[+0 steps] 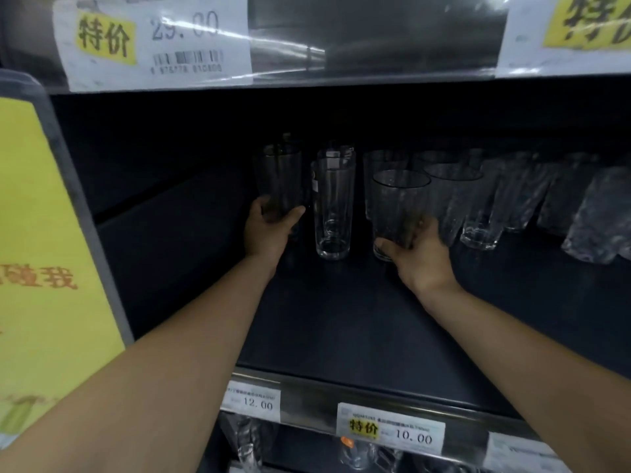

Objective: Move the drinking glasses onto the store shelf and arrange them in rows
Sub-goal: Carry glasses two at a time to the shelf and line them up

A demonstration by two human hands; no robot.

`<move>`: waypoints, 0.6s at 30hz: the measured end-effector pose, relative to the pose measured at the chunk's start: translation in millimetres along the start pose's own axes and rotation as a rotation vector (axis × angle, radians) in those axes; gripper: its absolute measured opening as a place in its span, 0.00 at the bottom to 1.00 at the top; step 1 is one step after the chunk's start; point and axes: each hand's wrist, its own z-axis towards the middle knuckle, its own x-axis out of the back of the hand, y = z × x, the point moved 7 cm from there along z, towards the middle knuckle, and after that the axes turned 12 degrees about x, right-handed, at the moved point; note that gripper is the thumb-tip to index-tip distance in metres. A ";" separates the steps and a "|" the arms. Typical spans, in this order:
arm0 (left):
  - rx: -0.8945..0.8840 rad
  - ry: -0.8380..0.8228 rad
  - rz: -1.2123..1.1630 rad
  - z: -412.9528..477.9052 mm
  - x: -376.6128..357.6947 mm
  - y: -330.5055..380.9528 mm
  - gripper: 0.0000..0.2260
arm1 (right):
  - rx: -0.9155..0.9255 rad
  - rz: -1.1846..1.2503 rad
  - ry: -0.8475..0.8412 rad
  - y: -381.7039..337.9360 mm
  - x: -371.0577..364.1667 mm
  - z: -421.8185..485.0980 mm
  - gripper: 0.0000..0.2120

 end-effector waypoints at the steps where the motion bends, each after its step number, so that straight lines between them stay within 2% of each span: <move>1: -0.002 0.003 0.002 3.2 -1.3 -0.6 0.32 | -0.006 0.000 0.004 1.5 -1.2 2.1 0.33; 18: -0.057 0.061 0.174 28.7 -20.2 1.4 0.31 | -0.026 -0.166 -0.041 12.2 -20.0 29.7 0.31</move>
